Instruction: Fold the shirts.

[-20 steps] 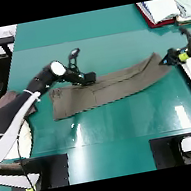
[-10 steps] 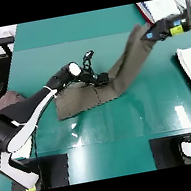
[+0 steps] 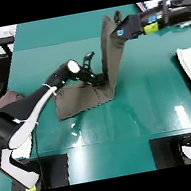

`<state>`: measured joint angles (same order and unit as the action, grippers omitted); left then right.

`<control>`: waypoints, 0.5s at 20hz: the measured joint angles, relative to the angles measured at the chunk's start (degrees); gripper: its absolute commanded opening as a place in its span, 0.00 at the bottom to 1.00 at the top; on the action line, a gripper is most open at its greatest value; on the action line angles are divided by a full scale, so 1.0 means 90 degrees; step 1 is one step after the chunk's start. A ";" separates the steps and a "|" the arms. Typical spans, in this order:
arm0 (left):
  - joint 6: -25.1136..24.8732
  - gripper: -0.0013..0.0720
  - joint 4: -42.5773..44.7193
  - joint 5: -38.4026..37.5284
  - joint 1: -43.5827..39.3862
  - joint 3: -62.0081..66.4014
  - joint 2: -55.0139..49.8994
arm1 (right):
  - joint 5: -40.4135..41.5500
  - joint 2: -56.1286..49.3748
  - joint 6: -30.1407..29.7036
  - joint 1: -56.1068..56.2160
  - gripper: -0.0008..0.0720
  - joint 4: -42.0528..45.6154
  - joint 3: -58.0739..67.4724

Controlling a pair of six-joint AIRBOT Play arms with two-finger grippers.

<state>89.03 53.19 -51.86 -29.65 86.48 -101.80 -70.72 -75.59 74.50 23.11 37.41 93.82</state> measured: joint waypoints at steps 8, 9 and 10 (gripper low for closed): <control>-0.0087 0.05 0.1457 -0.0777 0.2390 0.0017 0.2577 | 0.1190 -0.0959 -0.0005 0.2200 0.48 -0.0056 0.0070; -0.0092 0.05 0.1569 -0.0811 0.2691 0.0017 0.2905 | 0.1375 -0.1209 -0.0085 0.2531 0.67 -0.0058 0.0175; -0.0095 0.05 0.1647 -0.0816 0.2943 0.0019 0.3174 | 0.1467 -0.1455 -0.0163 0.2798 0.73 -0.0063 0.0311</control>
<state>88.18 68.01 -59.20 -3.16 86.65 -73.23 -57.52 -88.68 73.03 48.29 36.84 96.62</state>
